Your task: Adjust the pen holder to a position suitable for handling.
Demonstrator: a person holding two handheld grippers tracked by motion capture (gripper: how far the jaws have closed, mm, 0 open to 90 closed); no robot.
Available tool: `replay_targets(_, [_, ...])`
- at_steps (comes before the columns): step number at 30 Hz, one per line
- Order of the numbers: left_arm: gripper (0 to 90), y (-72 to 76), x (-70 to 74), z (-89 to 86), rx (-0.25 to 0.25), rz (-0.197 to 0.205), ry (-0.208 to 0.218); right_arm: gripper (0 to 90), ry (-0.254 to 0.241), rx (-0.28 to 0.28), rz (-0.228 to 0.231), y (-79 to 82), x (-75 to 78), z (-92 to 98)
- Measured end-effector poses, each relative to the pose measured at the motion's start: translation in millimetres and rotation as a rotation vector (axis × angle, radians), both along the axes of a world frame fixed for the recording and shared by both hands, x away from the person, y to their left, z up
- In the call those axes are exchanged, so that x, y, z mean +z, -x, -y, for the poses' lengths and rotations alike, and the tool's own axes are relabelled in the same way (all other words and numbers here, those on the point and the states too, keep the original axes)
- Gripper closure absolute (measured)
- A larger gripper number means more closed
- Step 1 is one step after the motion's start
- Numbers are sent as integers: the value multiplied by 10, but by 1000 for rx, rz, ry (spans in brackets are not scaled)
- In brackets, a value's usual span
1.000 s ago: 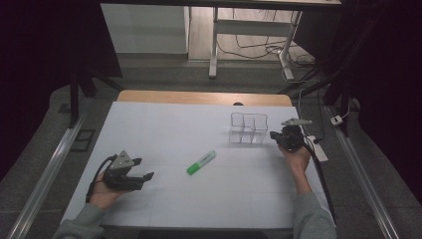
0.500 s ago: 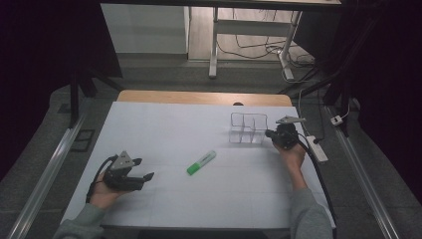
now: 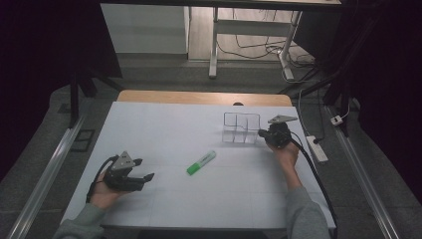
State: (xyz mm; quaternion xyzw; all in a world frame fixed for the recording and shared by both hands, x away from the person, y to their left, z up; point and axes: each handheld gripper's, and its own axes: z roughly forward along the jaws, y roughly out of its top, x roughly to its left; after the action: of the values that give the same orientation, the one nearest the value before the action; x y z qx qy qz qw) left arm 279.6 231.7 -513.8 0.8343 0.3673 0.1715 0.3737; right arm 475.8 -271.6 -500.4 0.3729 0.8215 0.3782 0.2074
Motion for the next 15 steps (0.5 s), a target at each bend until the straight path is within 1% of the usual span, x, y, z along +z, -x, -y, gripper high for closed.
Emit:
replay_targets(6, [286, 1, 0, 3, -1, 1, 0, 892, 11, 17, -2, 3, -2, -107])
replay_targets(11, [286, 0, -1, 3, 0, 1, -1, 892, 11, 31, -3, 5, -7, -192])
replay_targets(13, [286, 0, -1, 3, -2, 1, -2, 892, 16, 43, -3, 6, -7, -256])
replay_targets(15, [286, -1, -2, 4, -1, 1, -3, 892, 16, 44, -4, 3, -8, -291])
